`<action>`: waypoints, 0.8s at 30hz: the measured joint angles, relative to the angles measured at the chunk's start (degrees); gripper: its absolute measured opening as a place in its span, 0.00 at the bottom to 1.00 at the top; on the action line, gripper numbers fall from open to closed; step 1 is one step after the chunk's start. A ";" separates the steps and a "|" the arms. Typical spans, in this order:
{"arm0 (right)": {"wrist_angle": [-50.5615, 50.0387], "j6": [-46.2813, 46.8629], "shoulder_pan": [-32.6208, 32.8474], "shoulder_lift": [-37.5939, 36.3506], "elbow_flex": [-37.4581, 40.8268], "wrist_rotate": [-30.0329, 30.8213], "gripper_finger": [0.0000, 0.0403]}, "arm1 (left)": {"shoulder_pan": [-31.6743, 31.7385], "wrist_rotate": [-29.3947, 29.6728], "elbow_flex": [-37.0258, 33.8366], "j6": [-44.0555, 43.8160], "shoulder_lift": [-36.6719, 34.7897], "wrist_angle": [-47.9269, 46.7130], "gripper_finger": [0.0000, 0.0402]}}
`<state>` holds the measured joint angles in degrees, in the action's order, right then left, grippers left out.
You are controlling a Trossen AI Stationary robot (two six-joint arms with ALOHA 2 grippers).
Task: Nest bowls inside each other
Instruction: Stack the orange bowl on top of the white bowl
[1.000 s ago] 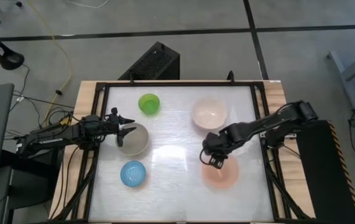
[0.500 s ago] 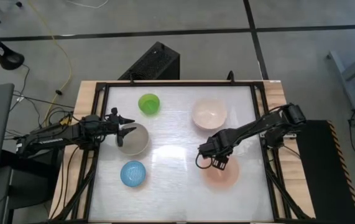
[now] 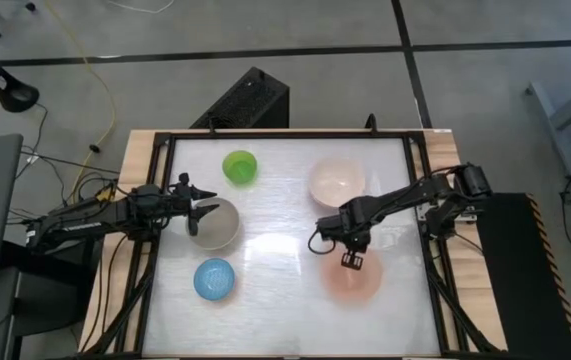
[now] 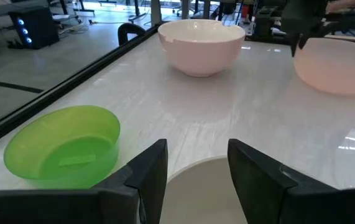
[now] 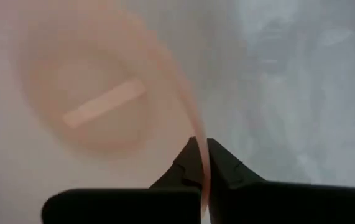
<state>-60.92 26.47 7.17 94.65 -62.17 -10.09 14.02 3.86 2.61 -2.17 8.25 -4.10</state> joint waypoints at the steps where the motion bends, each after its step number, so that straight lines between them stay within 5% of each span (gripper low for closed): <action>1: 0.22 0.03 -0.70 -0.10 0.00 -1.54 0.04 | 0.00 0.00 -0.02 0.00 0.00 0.00 0.39; 13: 0.77 -1.48 -10.43 -10.95 -7.05 -4.61 0.02 | 0.00 0.00 -0.01 0.00 -0.01 0.00 0.39; 24: -0.09 -4.33 -29.59 -14.49 -16.00 9.10 0.02 | 0.00 0.00 0.00 0.02 0.00 0.00 0.39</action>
<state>-61.01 22.14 -22.41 80.16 -78.18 -0.99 14.02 3.86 2.61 -2.15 8.25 -4.10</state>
